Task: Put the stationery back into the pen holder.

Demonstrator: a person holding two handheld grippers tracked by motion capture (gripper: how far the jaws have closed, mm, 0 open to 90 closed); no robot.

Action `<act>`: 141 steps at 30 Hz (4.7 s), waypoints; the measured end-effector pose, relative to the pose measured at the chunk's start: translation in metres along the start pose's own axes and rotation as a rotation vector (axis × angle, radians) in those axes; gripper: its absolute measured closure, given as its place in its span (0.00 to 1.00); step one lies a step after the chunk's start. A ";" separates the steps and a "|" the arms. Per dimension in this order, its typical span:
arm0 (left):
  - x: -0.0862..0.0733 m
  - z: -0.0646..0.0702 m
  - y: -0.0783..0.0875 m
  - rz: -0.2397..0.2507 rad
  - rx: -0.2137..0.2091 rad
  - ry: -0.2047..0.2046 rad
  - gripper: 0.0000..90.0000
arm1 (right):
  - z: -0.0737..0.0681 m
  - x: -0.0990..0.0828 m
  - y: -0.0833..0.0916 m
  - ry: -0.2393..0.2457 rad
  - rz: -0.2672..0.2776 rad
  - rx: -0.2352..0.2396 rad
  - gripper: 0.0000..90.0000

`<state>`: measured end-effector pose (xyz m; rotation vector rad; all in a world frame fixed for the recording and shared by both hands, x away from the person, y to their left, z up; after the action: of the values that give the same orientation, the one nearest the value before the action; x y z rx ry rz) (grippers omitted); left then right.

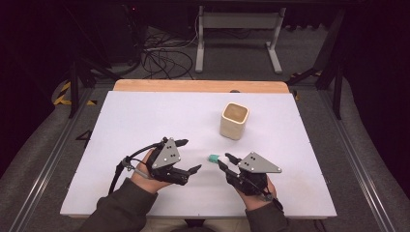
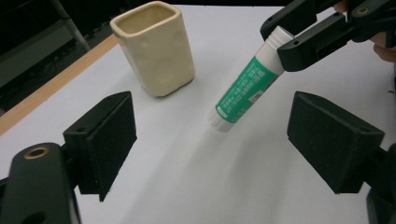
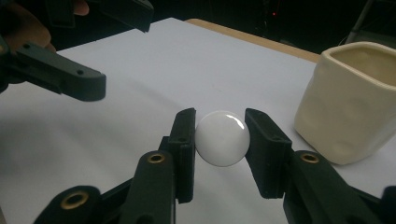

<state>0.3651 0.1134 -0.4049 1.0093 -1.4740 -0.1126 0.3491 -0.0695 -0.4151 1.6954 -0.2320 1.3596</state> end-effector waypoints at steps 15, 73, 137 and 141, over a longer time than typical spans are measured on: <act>0.001 0.015 -0.022 -0.024 -0.002 -0.051 0.28 | -0.002 0.002 0.003 0.001 0.015 0.004 0.73; 0.004 0.036 -0.041 -0.025 0.048 -0.216 0.69 | -0.022 0.012 0.012 0.036 0.049 0.071 0.73; -0.003 0.037 -0.050 -0.050 0.048 -0.249 0.73 | -0.001 0.011 0.015 -0.025 0.080 0.121 0.59; -0.002 0.036 -0.050 -0.048 0.046 -0.246 0.73 | 0.004 0.012 0.018 -0.031 0.092 0.110 0.54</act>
<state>0.3599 0.0665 -0.4446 1.0983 -1.6823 -0.2455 0.3446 -0.0775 -0.3949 1.8172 -0.2594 1.4369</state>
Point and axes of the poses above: each handheld gripper's, and its own axes: y roughly backward along the jaws, x roughly out of its top, z roughly to its right, the point moved 6 cm from there along -y, roughly forward along the jaws, and after that the axes turned 10 degrees about -z, right-handed, at the moved point
